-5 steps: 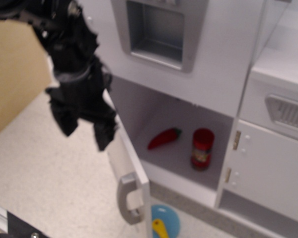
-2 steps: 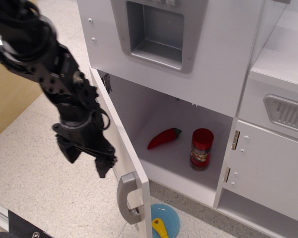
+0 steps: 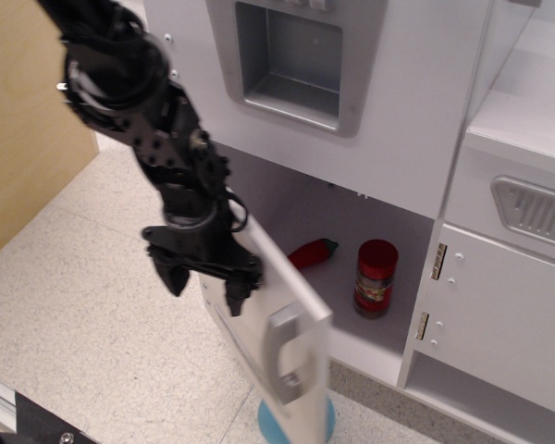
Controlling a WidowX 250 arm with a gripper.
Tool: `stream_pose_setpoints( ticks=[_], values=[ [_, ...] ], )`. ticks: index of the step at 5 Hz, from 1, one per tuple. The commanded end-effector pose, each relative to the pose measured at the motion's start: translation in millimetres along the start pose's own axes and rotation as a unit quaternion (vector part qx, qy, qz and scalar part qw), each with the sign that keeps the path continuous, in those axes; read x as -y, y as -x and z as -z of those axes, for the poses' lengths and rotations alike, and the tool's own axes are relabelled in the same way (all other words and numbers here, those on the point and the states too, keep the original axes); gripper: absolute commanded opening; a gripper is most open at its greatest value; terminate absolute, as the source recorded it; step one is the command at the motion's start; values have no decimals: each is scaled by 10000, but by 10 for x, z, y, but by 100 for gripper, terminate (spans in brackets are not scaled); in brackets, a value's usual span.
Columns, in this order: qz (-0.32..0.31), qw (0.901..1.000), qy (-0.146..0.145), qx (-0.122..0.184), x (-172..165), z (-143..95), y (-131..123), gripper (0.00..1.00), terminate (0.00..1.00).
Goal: Close low fridge
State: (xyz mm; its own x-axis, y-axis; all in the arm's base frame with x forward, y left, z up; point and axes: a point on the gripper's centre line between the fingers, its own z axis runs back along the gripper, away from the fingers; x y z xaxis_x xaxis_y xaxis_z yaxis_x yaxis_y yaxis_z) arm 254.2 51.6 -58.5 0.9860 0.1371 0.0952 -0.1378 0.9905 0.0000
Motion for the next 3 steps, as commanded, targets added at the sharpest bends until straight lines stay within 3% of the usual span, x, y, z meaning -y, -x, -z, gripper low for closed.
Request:
stream_pose_setpoints(
  ticks=[1, 3],
  values=[
    [-232, 9992, 31, 336, 232, -18, -363, 100, 0],
    [-479, 9968, 81, 634, 349, 2, -587, 100, 0]
  ],
)
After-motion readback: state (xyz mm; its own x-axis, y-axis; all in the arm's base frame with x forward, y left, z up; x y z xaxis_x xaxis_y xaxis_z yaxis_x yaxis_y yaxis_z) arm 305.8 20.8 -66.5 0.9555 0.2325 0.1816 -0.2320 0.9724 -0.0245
